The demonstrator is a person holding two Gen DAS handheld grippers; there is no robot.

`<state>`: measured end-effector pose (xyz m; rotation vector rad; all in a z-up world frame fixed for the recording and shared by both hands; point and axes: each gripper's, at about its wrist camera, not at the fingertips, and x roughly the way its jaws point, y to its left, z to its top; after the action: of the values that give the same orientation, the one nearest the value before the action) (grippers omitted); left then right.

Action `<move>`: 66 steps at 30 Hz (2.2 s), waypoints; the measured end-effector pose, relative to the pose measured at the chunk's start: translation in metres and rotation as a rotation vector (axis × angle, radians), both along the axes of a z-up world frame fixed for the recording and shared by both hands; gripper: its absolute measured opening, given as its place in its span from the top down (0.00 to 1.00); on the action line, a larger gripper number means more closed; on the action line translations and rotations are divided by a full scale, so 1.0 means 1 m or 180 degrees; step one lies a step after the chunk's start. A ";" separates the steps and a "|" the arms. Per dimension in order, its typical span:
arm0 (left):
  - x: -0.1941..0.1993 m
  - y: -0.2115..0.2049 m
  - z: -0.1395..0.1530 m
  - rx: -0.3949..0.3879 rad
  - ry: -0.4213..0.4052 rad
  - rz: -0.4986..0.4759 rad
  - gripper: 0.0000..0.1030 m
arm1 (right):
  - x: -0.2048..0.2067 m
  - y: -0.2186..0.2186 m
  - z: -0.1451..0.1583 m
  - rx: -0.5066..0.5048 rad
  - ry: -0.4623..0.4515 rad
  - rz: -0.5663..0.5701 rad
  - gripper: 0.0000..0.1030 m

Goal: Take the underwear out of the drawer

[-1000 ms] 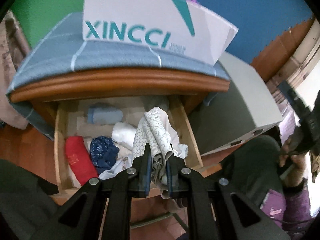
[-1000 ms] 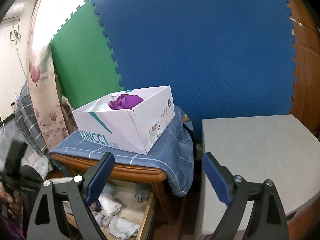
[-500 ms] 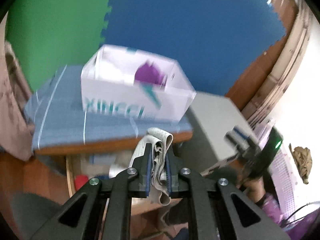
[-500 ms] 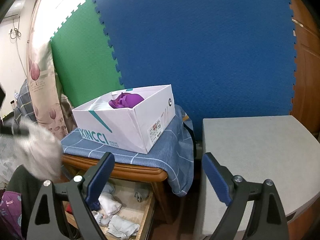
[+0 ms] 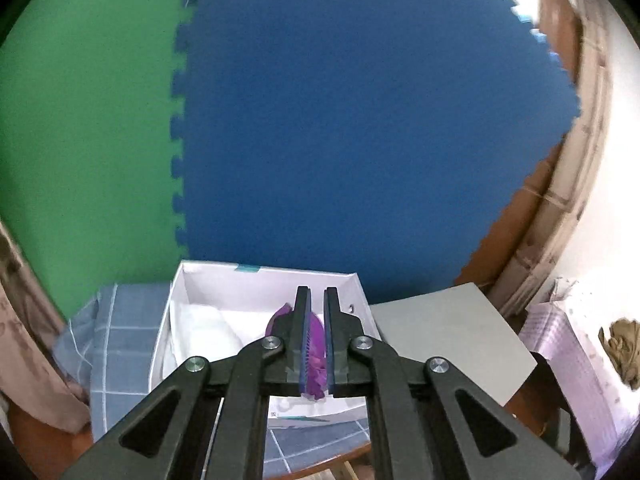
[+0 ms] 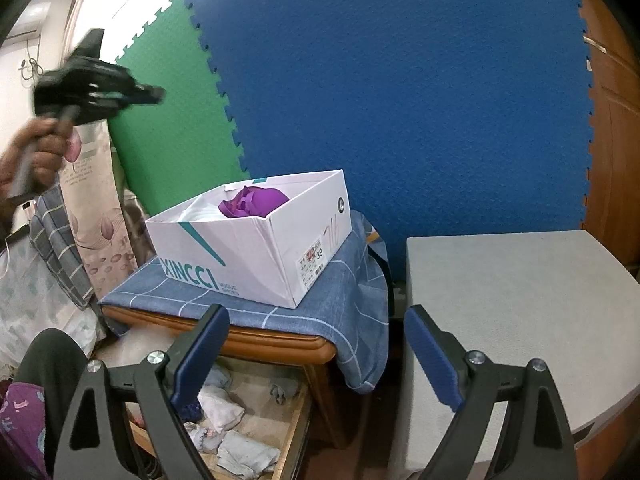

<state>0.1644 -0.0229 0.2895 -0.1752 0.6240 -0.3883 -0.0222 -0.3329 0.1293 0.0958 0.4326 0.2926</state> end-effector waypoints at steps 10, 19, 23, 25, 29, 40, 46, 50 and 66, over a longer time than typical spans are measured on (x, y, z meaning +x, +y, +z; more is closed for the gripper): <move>-0.137 -0.024 -0.152 0.0622 0.0506 -0.0962 0.07 | 0.003 -0.007 -0.001 0.0168 0.0019 -0.0003 0.11; -0.125 -0.020 -0.318 0.1747 0.1414 -0.0509 0.14 | 0.001 0.003 -0.001 -0.0010 0.0012 0.0024 0.11; -0.104 -0.004 -0.355 0.1705 0.1753 -0.0193 0.14 | 0.002 -0.002 -0.002 0.0068 0.0023 0.0022 0.11; -0.095 -0.003 -0.375 0.1699 0.1926 -0.0176 0.14 | 0.002 -0.002 -0.002 0.0065 0.0026 0.0026 0.11; -0.085 -0.017 -0.405 0.1883 0.2191 -0.0341 0.13 | 0.002 0.000 -0.002 0.0016 0.0021 0.0033 0.11; -0.107 -0.028 -0.405 0.1761 0.2111 -0.0744 0.72 | 0.003 0.002 -0.003 -0.0007 0.0062 0.0029 0.11; -0.151 -0.011 -0.312 0.1162 0.1658 -0.0594 0.72 | 0.005 0.002 -0.003 -0.0015 0.0070 0.0029 0.11; -0.161 -0.007 -0.245 0.0734 0.1434 -0.0601 0.72 | 0.006 0.004 -0.003 -0.0039 0.0069 0.0037 0.11; -0.055 -0.014 -0.049 0.0492 0.0546 -0.0405 0.70 | 0.001 0.001 -0.001 0.0017 0.0026 0.0029 0.11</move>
<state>0.1093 -0.0364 0.2409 -0.0207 0.8338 -0.4486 -0.0212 -0.3317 0.1281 0.1003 0.4404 0.3025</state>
